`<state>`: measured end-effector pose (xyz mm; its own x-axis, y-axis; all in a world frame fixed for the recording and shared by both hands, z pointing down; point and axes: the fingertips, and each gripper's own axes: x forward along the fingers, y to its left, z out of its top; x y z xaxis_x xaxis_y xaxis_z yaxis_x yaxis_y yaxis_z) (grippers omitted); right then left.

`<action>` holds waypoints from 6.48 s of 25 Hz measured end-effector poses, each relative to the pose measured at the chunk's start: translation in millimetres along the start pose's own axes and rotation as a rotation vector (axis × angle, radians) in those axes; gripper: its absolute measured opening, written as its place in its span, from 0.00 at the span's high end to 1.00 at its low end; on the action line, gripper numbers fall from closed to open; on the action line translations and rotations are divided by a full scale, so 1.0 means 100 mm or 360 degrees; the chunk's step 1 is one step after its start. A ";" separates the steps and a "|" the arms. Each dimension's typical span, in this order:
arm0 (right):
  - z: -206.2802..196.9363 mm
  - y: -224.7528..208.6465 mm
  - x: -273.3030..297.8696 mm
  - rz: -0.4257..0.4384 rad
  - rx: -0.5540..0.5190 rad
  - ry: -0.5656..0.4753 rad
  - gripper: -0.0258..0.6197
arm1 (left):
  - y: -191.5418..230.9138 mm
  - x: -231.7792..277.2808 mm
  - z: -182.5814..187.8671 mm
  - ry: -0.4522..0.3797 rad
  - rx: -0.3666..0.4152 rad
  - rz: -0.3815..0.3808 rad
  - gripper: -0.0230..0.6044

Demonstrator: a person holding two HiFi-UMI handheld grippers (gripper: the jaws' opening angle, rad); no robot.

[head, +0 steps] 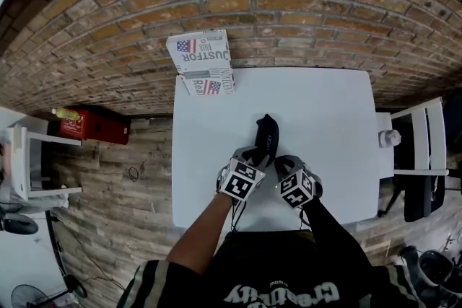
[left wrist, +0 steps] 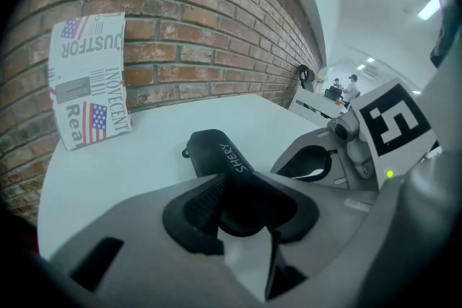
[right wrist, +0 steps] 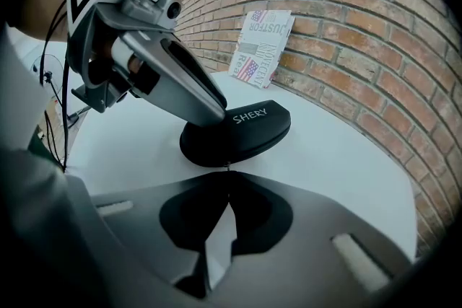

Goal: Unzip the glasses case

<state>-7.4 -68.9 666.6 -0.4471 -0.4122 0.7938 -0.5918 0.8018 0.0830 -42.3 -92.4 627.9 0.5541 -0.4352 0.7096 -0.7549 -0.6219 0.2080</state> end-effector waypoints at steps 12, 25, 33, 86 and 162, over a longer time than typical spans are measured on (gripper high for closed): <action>0.06 -0.21 0.04 -0.0022 -0.0048 0.0013 0.94 | 0.00 0.05 -0.03 0.0000 0.0020 -0.0013 0.77; 0.13 -0.40 0.11 -0.0045 -0.0133 0.0028 0.94 | -0.01 0.05 -0.04 0.0036 0.0032 -0.0031 0.77; 0.17 -0.49 0.15 -0.0050 -0.0164 0.0035 0.94 | 0.00 0.04 -0.03 0.0035 0.0035 -0.0038 0.77; -0.28 -0.03 -0.12 0.0108 0.0292 0.0017 0.94 | -0.22 0.02 0.12 -0.0014 0.0390 0.0046 0.52; -0.40 -0.79 -0.15 -0.0147 0.0075 0.0131 0.94 | -0.25 0.25 0.12 0.0141 0.0542 -0.0095 0.74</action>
<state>72.4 -108.5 671.9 -0.3338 -0.4447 0.8311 -0.6595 0.7402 0.1312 -5.0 -95.4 632.4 0.5498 -0.3426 0.7618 -0.5538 -0.8323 0.0254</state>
